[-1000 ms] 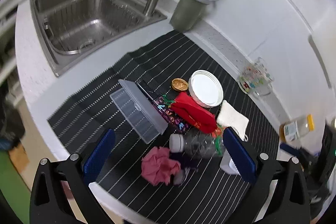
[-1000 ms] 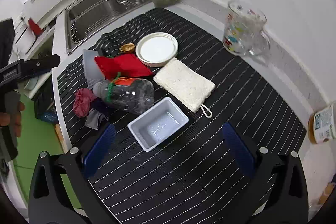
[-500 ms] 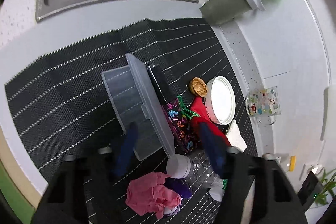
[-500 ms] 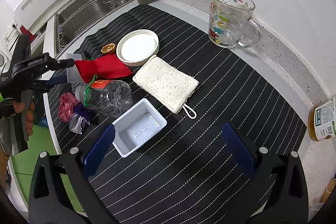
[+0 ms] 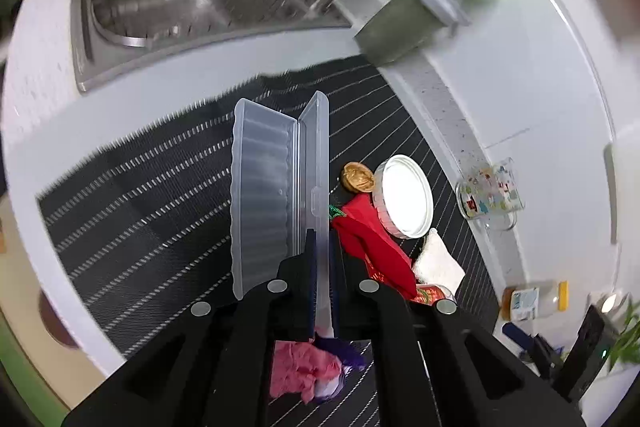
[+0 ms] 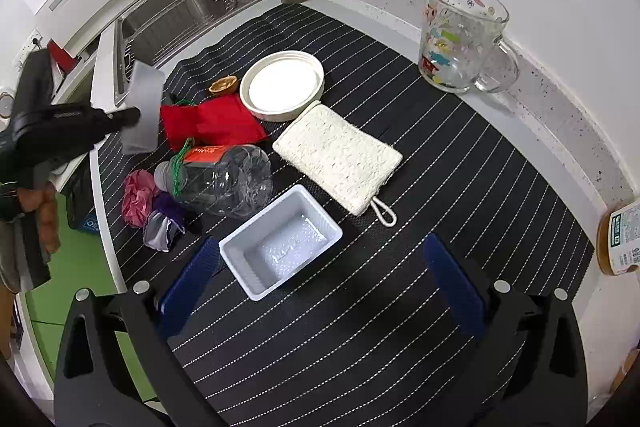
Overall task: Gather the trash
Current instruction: 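Grasp the clear plastic box with the left gripper while the right gripper grasps the white tray, then carry the clear box and white tray over the pink trash bin with both grippers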
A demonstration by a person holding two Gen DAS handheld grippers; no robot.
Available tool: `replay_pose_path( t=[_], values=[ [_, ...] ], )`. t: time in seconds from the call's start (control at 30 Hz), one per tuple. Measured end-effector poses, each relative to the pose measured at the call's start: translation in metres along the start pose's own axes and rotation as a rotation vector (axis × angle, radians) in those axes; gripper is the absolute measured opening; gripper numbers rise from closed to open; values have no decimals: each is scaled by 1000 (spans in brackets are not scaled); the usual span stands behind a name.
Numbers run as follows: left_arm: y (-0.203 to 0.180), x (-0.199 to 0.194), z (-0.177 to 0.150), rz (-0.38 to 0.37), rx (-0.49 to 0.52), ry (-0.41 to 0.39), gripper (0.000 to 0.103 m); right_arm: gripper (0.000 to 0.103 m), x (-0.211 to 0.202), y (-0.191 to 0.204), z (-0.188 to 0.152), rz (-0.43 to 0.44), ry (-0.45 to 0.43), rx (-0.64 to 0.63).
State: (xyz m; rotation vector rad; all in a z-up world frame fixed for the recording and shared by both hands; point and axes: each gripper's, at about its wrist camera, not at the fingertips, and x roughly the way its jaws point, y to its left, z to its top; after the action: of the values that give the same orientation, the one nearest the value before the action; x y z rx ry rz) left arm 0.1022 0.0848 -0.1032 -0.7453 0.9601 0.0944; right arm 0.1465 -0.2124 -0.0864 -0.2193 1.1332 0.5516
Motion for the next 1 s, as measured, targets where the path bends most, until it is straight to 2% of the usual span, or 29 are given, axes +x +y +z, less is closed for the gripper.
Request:
replay_pose_path(
  t=[0.3, 0.43, 0.63, 0.73, 0.9, 1.0],
  values=[
    [-32, -57, -9, 159, 280, -126, 5, 99, 28, -4, -8, 8, 56, 67],
    [-44, -71, -19, 178, 362, -158, 5, 87, 43, -10, -12, 9, 96, 108],
    [-55, -77, -26, 165, 401, -165, 5, 74, 57, -12, -14, 50, 127, 152],
    [-57, -73, -28, 155, 402, -153, 5, 60, 62, -12, -14, 76, 138, 167],
    [-56, -67, -36, 140, 395, -126, 5, 18, 65, -12, -13, 94, 138, 182],
    [-55, -65, -40, 131, 387, -112, 5, 3, 62, -14, -13, 101, 123, 181]
  ],
)
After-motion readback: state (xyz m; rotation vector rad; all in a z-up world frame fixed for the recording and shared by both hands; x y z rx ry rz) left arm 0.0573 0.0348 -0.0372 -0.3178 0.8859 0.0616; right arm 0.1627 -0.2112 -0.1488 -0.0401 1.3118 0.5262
